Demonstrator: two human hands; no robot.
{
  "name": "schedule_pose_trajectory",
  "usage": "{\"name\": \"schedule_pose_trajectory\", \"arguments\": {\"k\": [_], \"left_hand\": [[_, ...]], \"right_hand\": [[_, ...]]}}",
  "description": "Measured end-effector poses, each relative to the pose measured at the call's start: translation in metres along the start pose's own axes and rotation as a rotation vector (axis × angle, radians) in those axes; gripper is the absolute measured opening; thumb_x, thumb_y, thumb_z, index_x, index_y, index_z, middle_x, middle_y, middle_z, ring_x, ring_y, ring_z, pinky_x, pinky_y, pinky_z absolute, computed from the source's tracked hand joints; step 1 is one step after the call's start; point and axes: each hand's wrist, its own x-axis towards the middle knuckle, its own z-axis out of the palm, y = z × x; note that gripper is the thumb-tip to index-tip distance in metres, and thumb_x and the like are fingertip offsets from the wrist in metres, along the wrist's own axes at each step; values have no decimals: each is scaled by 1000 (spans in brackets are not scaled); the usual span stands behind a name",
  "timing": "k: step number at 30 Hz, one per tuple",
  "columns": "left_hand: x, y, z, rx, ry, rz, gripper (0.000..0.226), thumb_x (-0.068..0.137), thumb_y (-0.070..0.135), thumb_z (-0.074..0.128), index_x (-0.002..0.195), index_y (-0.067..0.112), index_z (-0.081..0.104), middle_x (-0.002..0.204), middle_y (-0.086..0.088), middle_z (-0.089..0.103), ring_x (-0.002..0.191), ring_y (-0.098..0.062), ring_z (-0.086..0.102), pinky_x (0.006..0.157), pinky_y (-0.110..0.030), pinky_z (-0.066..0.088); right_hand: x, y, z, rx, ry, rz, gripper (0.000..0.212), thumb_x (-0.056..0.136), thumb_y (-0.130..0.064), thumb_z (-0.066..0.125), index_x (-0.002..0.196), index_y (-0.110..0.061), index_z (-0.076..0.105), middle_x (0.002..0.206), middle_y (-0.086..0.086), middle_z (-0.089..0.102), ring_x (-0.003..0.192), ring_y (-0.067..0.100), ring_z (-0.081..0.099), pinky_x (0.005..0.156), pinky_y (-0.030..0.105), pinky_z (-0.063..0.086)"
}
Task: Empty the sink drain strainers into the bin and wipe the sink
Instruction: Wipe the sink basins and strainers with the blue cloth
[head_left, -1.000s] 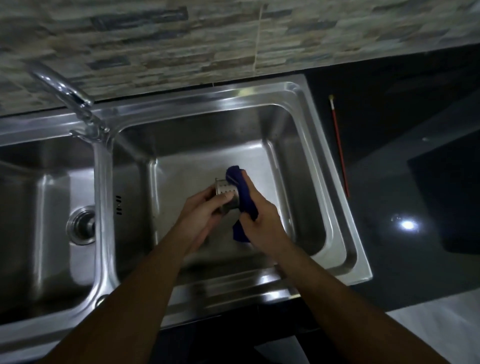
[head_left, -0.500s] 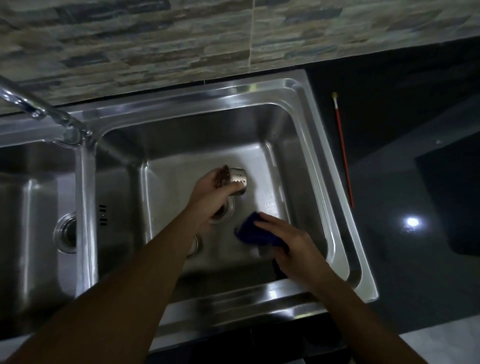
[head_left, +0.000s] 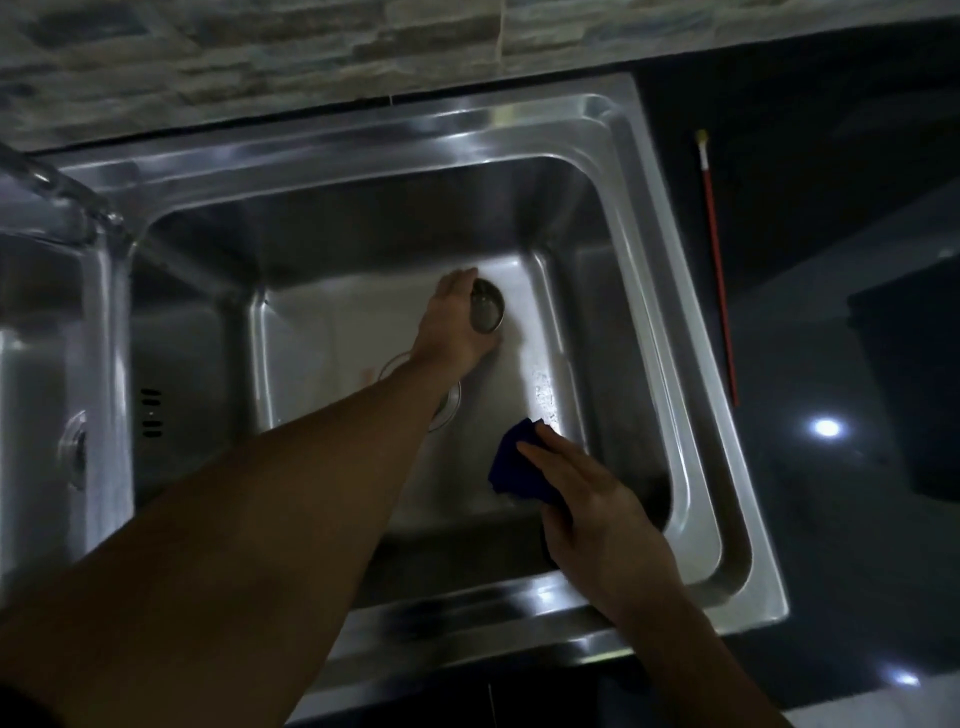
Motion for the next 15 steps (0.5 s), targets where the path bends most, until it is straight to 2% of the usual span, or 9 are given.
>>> {"name": "schedule_pose_trajectory", "arguments": {"k": [2, 4, 10, 14, 15], "left_hand": [[6, -2, 7, 27, -6, -3, 95, 78, 21, 84, 156, 14, 30, 163, -8, 26, 150, -24, 27, 123, -33, 27], [10, -6, 13, 45, -9, -7, 98, 78, 23, 85, 157, 14, 28, 165, -8, 23, 153, -24, 22, 124, -32, 23], [18, -11, 16, 83, -30, 31, 106, 74, 36, 87, 158, 15, 26, 166, -7, 22, 154, -23, 21, 125, -37, 25], [7, -14, 8, -39, -36, 10, 120, 71, 48, 86, 161, 17, 13, 169, -5, 8, 156, -22, 12, 126, -37, 21], [-2, -17, 5, -75, -18, -11, 118, 74, 52, 82, 161, 17, 10, 170, -5, 7, 156, -22, 11, 126, -37, 19]], "right_hand": [[1, 0, 2, -11, 3, 33, 61, 92, -32, 49, 150, -40, 35, 161, -14, 29, 137, 14, 48, 111, 39, 47], [2, 1, 3, -18, 3, 67, 62, 93, -29, 55, 150, -42, 33, 161, -16, 28, 136, 14, 49, 110, 39, 48], [2, 0, 3, -25, 8, 74, 63, 90, -25, 60, 145, -43, 36, 158, -15, 36, 131, 15, 54, 105, 37, 51], [4, 2, 3, -25, 9, 54, 61, 90, -24, 60, 145, -40, 38, 156, -12, 40, 131, 16, 54, 107, 40, 50], [4, 1, 2, -27, 7, 61, 61, 91, -24, 59, 145, -40, 39, 156, -12, 40, 132, 16, 53, 108, 41, 49]]}}
